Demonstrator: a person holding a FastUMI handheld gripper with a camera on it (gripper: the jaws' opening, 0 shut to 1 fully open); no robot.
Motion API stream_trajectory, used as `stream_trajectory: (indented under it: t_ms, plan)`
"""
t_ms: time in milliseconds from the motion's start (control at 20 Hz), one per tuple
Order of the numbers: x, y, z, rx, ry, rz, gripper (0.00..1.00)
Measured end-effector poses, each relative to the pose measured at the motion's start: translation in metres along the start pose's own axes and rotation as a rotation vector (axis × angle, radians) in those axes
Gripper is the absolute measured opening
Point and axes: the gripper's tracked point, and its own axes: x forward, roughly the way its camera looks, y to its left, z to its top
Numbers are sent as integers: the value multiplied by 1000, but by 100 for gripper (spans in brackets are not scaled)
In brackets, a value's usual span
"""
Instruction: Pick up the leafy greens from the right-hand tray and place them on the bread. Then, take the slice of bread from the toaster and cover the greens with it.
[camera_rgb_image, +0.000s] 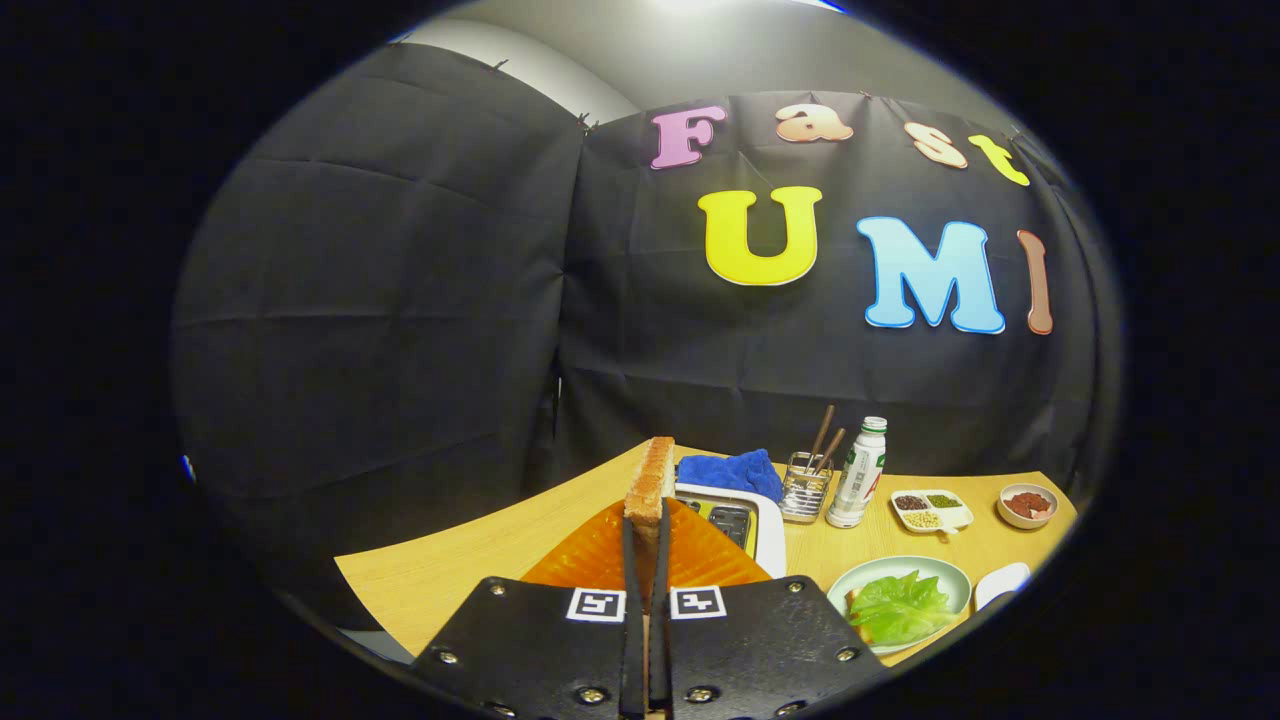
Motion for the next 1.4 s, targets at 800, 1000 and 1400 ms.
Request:
stream_trajectory:
  t_ms: [800, 1000, 1400]
  plan:
    - [-52, -75, 60, 25, -145, -63, 2]
    - [-65, -108, 46, 8, -121, -106, 2]
    - [-75, -164, 18, -6, -62, -180, 2]
